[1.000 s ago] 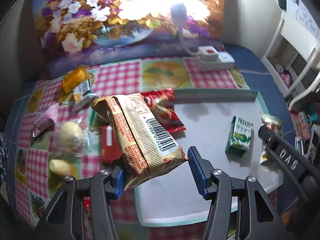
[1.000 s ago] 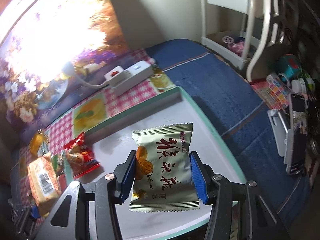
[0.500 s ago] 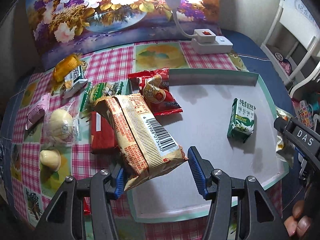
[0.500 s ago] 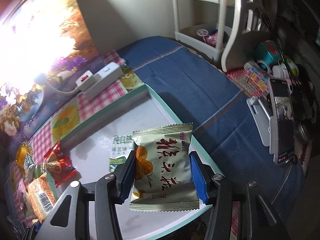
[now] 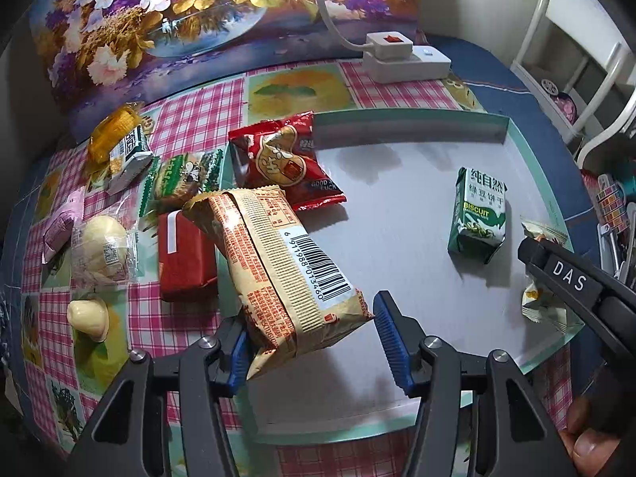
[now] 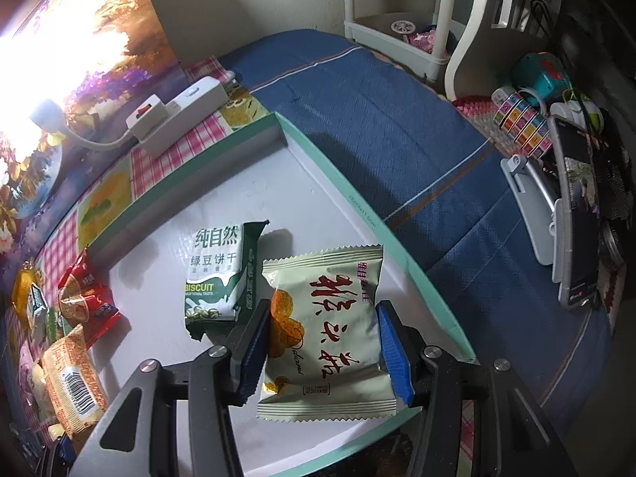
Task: Organize snacks
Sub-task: 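Carry the wafer packet over the tray with the left tool while the right tool carries the pastry packet, then open the left tool to drop the wafer packet while the right tool releases the pastry packet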
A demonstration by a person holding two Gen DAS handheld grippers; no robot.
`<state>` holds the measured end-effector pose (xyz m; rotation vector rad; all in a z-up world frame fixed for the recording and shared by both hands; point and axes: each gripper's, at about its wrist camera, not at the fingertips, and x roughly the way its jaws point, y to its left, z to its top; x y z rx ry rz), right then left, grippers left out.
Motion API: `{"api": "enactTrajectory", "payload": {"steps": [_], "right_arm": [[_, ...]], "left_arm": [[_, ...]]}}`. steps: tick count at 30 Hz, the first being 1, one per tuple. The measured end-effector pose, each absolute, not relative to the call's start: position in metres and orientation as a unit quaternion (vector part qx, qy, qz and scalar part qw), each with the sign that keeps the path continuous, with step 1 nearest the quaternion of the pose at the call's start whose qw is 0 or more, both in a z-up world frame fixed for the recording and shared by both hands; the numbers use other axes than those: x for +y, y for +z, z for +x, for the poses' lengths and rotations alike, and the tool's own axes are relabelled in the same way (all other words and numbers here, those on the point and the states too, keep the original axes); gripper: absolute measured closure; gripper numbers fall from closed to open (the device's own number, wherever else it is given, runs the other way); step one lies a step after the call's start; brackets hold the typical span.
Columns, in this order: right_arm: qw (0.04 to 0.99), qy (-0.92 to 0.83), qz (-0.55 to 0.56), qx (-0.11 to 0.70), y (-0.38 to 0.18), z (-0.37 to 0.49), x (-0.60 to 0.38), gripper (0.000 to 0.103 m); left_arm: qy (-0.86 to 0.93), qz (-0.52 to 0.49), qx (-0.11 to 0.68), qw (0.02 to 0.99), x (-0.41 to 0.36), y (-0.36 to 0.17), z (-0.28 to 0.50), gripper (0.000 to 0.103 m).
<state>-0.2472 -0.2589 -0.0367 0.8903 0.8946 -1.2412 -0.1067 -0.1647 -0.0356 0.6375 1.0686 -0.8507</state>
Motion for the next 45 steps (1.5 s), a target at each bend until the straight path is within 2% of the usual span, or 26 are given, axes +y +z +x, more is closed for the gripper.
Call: {"api": "enactTrajectory", "payload": {"steps": [20, 21, 25, 37, 39, 42, 45], "right_arm": [[0.641, -0.520, 0.396, 0.403, -0.041, -0.244, -0.263, 0.047], [0.641, -0.520, 0.396, 0.403, -0.041, -0.244, -0.264, 0.047], [0.642, -0.519, 0.395, 0.403, -0.041, -0.244, -0.264, 0.047], [0.642, -0.517, 0.398, 0.403, -0.040, -0.242, -0.265, 0.047], [0.642, -0.516, 0.400, 0.402, -0.040, -0.242, -0.266, 0.045], [0.641, -0.518, 0.400, 0.402, -0.039, -0.242, -0.267, 0.034], [0.641, -0.517, 0.403, 0.400, -0.038, -0.242, -0.268, 0.033]], "left_arm": [[-0.382, 0.306, 0.488, 0.722, -0.167, -0.044, -0.104, 0.043], [-0.381, 0.306, 0.488, 0.723, -0.166, -0.044, -0.105, 0.043], [-0.379, 0.301, 0.486, 0.728, -0.166, -0.043, -0.103, 0.027], [-0.374, 0.288, 0.480, 0.739, -0.163, -0.034, -0.098, 0.027], [-0.371, 0.286, 0.479, 0.742, -0.163, -0.033, -0.097, 0.026], [-0.365, 0.281, 0.478, 0.748, -0.161, -0.032, -0.093, 0.026], [-0.361, 0.274, 0.480, 0.751, -0.160, -0.031, -0.091, 0.024]]}}
